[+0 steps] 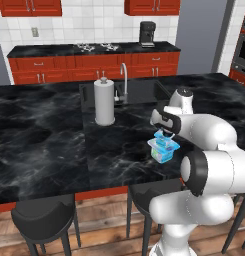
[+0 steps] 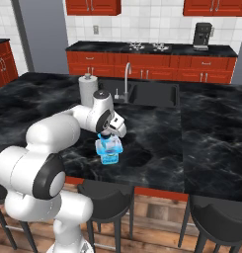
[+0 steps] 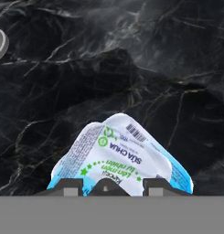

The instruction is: Stack the yogurt containers by placing the smaller containers on top of the larger containers.

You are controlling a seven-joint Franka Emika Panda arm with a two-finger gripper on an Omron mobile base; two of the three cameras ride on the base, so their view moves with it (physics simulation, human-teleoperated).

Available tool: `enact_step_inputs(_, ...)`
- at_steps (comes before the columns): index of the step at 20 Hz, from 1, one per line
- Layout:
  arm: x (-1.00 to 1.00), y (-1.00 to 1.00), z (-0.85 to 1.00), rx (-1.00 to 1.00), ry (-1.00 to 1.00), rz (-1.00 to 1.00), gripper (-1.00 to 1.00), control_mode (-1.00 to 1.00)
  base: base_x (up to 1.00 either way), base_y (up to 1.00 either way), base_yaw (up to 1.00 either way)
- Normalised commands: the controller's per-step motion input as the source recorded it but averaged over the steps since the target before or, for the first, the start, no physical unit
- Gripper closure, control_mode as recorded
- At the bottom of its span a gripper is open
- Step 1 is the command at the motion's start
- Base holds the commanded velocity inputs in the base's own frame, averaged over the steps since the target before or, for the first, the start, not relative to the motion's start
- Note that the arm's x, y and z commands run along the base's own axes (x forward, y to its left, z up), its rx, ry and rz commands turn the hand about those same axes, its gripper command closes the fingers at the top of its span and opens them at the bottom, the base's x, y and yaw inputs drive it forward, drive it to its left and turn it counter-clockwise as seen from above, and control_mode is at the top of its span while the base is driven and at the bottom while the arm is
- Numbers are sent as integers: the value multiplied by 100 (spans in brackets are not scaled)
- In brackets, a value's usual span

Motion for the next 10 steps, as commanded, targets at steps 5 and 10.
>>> enact_step_inputs(5, 0, 0, 0, 0, 0, 0, 100, -100, 0, 0, 0)
enact_step_inputs(10, 0, 0, 0, 0, 0, 0, 100, -100, 0, 0, 0)
